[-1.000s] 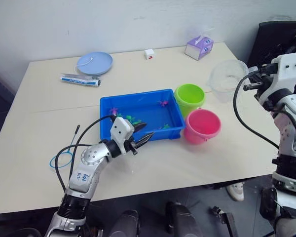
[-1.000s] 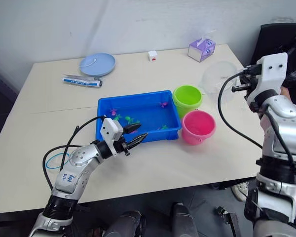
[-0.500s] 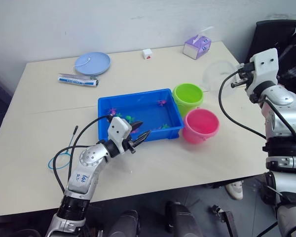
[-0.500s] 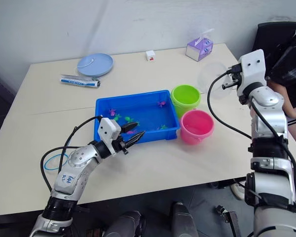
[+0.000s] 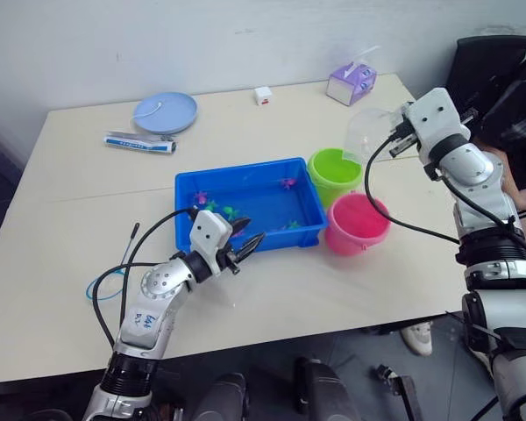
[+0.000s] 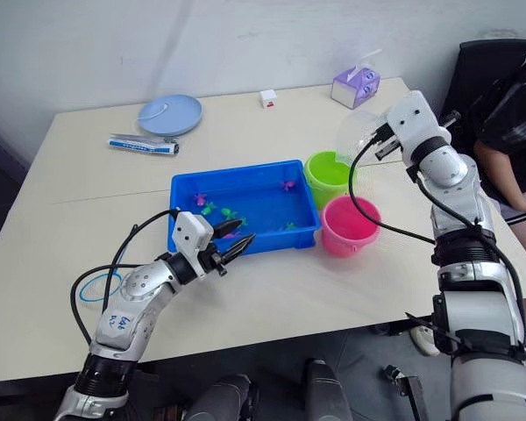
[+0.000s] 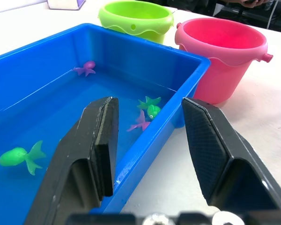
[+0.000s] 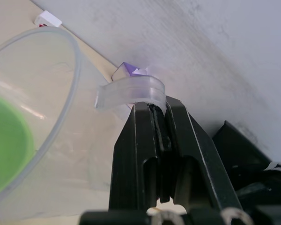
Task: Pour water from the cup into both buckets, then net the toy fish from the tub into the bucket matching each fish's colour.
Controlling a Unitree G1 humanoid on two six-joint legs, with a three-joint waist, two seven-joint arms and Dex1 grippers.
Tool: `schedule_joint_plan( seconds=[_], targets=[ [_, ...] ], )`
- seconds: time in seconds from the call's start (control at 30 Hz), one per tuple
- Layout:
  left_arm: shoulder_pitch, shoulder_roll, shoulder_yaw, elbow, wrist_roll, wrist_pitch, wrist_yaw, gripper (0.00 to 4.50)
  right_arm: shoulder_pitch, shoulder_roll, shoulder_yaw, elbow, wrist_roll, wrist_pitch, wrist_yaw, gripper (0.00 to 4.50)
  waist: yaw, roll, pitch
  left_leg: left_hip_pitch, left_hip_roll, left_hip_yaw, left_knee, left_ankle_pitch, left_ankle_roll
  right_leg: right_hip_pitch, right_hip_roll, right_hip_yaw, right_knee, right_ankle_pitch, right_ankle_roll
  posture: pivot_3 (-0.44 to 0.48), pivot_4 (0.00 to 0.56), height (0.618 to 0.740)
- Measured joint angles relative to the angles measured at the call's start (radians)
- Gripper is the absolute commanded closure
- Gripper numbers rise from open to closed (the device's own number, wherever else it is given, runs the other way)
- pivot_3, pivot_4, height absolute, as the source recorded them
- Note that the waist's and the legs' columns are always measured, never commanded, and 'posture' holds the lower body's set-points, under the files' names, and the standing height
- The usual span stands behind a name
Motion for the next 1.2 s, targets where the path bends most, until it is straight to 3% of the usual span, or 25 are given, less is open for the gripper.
schedule_joint_plan(
  seconds=[0.63, 1.2],
  targets=[
    [0.004, -0.003, -0.003, -0.029, 0.000, 0.024, 0.014, 2.10, -0.072, -0.034, 0.120, 0.177, -0.225, -0.320, -0.162, 3.87, -0.018, 0.000, 0.000, 0.000, 0.000, 0.000, 0.000, 0.000, 0.000, 0.000, 0.000, 0.000, 0.000, 0.000, 0.000, 0.000, 0.150, 0.740],
    [0.031, -0.004, -0.003, -0.065, 0.000, 0.048, 0.031, 2.10, -0.130, -0.060, 0.204, 0.255, -0.362, -0.455, -0.292, 3.87, -0.021, 0.000, 0.000, 0.000, 0.000, 0.000, 0.000, 0.000, 0.000, 0.000, 0.000, 0.001, 0.000, 0.000, 0.000, 0.000, 0.150, 0.740]
  ],
)
